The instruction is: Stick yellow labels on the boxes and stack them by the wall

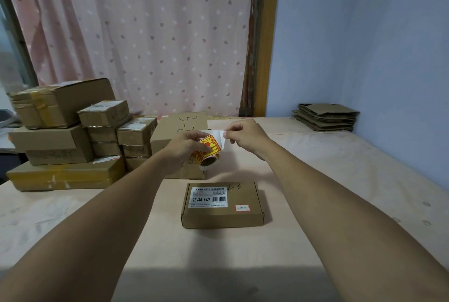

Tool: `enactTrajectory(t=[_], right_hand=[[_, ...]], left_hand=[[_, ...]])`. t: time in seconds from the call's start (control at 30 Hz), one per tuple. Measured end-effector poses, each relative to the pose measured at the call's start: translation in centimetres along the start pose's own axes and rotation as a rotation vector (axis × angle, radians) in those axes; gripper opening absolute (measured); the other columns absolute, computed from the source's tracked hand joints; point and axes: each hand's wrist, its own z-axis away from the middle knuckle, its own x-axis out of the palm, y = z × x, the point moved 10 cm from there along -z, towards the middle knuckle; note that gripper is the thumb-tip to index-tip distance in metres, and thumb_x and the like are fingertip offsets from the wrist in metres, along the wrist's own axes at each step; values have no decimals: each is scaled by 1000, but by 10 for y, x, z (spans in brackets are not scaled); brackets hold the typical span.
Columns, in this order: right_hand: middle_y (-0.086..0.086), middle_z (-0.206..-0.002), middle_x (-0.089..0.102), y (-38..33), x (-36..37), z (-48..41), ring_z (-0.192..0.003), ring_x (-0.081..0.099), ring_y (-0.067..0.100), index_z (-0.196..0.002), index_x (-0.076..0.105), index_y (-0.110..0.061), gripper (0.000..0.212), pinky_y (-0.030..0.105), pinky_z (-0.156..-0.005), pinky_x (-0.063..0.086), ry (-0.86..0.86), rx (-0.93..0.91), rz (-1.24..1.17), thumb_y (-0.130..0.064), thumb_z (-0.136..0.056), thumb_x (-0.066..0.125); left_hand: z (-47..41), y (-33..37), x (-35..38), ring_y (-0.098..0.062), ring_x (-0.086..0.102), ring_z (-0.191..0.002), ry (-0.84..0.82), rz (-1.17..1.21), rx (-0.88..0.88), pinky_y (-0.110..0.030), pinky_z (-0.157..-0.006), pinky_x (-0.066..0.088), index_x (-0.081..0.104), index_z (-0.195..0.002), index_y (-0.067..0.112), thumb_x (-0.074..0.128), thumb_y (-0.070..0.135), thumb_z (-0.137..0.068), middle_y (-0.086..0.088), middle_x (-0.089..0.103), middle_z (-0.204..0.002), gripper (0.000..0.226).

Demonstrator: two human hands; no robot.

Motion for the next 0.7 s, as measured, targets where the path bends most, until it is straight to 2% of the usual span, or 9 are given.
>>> enactTrajectory(t=[0.13,0.33,0.4,0.53,0.63,0.7], right_hand=[[1,-73,74,11,-16,1,-60,62,8,-99,76,-16,9,22,-57,45,72,64,-96,-15,-95,69],[2,-82,79,25,-23,3,-71,66,15,-92,77,-13,7,30,-69,52,65,85,-278,-9,-91,71],[4,-85,79,27,-23,5,-72,65,15,-89,78,-12,10,29,-68,52,46,92,-322,-9,-92,69],[7,-87,79,35,-23,8,-72,64,14,-96,77,-5,18,28,-66,54,36,153,-393,-18,-93,65],[5,-85,79,41,-32,8,-73,65,15,-95,78,-8,16,28,-67,56,88,148,-356,-20,-94,69],[6,-88,78,42,-34,9,-74,65,15,-97,78,-8,8,25,-65,56,76,111,-295,-13,-92,73]], left_hand=[[1,-3,0,-34,65,-111,5,-10,18,-50,-105,51,67,-122,15,74,4,-86,-13,68,-117,38],[0,-7,-11,-32,64,-111,82,6,10,-50,-100,54,69,-116,20,78,9,-83,-11,67,-119,35],[0,-10,-15,-30,65,-110,130,25,-10,-46,-93,58,67,-119,19,77,13,-85,-11,67,-120,37],[-1,-17,-26,-30,64,-107,236,79,-51,-39,-74,60,64,-121,18,73,20,-89,-12,64,-120,34],[2,-23,-30,-29,61,-106,301,109,-85,-36,-68,57,60,-122,19,70,21,-91,-12,60,-120,32],[3,-23,-28,-28,60,-104,310,114,-92,-35,-66,57,59,-123,18,70,20,-92,-11,59,-119,33]])
